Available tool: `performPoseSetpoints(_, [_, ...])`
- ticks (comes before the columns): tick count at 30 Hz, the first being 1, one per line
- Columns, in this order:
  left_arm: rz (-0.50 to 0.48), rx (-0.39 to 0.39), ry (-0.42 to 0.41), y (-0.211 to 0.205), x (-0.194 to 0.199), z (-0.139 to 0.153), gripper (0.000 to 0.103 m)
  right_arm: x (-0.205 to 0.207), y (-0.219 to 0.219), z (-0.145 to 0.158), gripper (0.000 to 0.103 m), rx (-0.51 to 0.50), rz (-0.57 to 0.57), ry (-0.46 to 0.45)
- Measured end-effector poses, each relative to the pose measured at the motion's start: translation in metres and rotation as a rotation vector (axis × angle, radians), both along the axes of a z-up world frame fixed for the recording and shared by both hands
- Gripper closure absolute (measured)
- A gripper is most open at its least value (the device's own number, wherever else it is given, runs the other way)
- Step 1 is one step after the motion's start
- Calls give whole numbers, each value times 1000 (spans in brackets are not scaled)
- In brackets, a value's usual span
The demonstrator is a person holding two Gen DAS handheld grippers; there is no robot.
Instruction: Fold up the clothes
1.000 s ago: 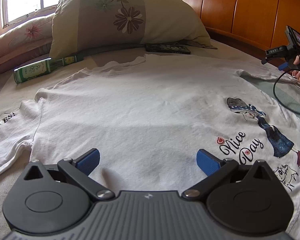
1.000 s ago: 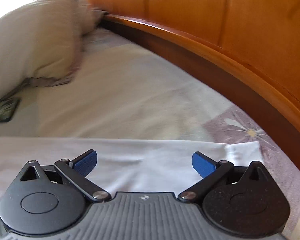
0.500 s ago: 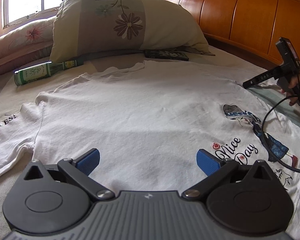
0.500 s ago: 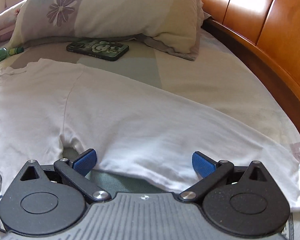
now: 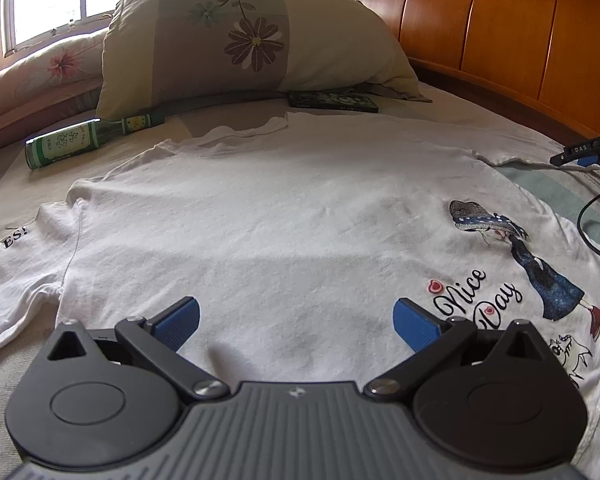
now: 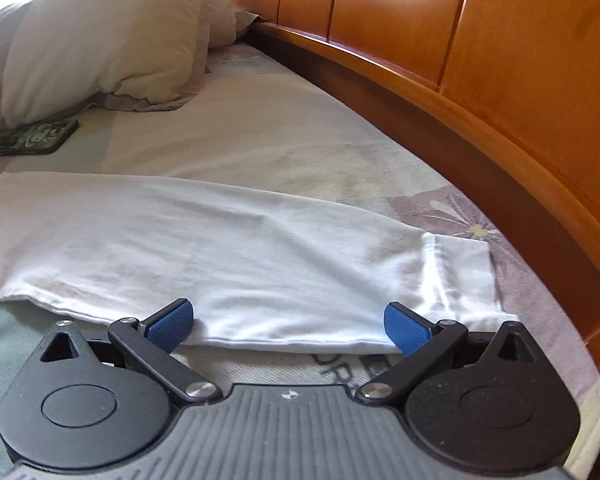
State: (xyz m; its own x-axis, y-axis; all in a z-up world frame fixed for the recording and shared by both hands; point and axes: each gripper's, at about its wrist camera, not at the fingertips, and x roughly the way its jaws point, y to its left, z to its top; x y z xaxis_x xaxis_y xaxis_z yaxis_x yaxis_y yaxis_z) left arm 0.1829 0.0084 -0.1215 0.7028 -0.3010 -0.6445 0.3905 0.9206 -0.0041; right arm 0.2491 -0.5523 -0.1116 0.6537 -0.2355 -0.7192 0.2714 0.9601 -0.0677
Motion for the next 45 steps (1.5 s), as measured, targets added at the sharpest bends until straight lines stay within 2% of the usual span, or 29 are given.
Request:
performPoseSetpoints(2, [1, 0, -2, 0, 0, 0, 1, -2, -9, 6, 0, 15, -39, -19])
performPoseSetpoints(6, [7, 6, -9, -1, -1, 0, 1, 2, -32, 13, 0, 117, -87, -120])
performPoseSetpoints(9, [7, 17, -5, -2, 0, -2, 1, 20, -54, 3, 0, 211, -116, -115])
performPoseSetpoints(13, [6, 18, 9, -4, 4, -6, 1, 41, -76, -8, 0, 244, -117, -127])
performPoseSetpoints(17, [8, 11, 12, -6, 7, -5, 1, 63, -72, -8, 0, 184, -115, -92])
performPoseSetpoints(19, [14, 8, 10, -6, 7, -4, 1, 65, -63, 0, 0, 169, -161, -61])
performPoseSetpoints(23, [8, 6, 9, -6, 4, -4, 1, 44, -35, 15, 0, 260, -76, -98])
performPoseSetpoints(24, [3, 7, 10, -7, 3, -4, 1, 44, -29, 13, 0, 267, -51, -82])
performPoseSetpoints(26, [-4, 8, 10, -7, 2, -6, 1, 54, -24, 2, 0, 219, -53, -46])
performPoseSetpoints(28, [-5, 5, 10, -7, 3, -6, 1, 64, -23, -5, 0, 137, -47, -75])
performPoseSetpoints(30, [1, -1, 14, -8, 6, -5, 1, 78, -27, -10, 0, 83, -115, -56])
performPoseSetpoints(32, [3, 1, 15, -12, 6, -2, 1, 81, -26, -4, 0, 89, -167, -26])
performPoseSetpoints(34, [-8, 11, -4, -18, 1, 5, 1, 67, -15, 11, 0, 131, -133, -27])
performPoseSetpoints(37, [-18, 12, -7, -27, -15, 14, 1, 28, 27, 41, 0, 126, 34, -34])
performPoseSetpoints(40, [-21, -16, 31, -31, -39, 19, 1, -22, 73, 65, 0, 142, 211, -10])
performPoseSetpoints(45, [16, -4, 73, -33, -81, 18, 1, -88, 137, 79, 0, 182, 438, -36])
